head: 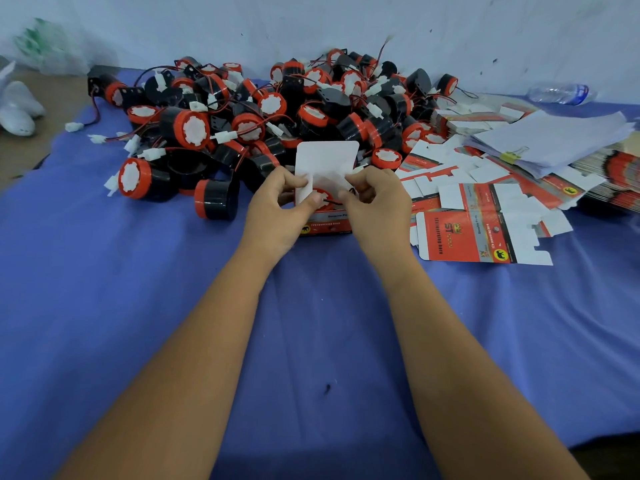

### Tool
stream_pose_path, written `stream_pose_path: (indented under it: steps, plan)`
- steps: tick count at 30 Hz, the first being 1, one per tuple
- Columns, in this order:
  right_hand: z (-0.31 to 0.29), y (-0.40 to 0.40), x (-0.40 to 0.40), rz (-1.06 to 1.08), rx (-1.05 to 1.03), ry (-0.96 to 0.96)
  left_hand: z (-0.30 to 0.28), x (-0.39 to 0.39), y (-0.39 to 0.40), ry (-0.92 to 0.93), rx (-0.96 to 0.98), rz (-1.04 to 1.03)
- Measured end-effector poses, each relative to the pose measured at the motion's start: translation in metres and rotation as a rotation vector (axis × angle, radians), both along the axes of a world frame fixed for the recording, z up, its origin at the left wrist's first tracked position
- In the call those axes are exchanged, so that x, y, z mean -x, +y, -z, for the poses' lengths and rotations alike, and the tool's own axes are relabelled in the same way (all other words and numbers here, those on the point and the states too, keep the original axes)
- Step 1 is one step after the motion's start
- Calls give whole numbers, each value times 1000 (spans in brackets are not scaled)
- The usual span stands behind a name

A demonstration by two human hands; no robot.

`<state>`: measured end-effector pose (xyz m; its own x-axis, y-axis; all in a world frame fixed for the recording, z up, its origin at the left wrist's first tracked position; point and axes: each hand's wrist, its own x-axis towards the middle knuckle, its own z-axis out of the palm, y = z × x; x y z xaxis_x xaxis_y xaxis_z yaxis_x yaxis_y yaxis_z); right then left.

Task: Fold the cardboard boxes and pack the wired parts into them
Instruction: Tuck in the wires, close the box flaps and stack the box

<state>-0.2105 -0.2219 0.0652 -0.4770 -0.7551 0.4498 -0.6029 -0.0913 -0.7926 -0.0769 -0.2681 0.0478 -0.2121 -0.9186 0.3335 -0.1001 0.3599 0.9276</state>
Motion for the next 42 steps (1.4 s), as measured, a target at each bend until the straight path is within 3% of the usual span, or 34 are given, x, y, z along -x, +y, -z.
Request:
stream_pose_path:
  steps: [5, 11, 17, 22, 26, 35, 42]
  plan:
    - [-2, 9, 1, -104, 35, 169, 1, 1, 0, -39, 64, -29]
    - [-8, 15, 6, -214, -16, -76, 0, 0, 1, -86, 89, -24]
    - [-6, 13, 7, -236, -105, 245, 1, -6, 0, -158, 144, 19]
    - [-7, 13, 9, -236, -102, 296, 0, -11, 0, -216, 161, 47]
    - [-5, 10, 6, -206, -93, 37, -5, -14, 0, -30, -51, 88]
    - [1, -3, 10, -157, -135, -443, -5, -12, -15, 130, -202, 35]
    - [2, -6, 10, -225, -162, -417, -10, -16, -20, 46, -181, 183]
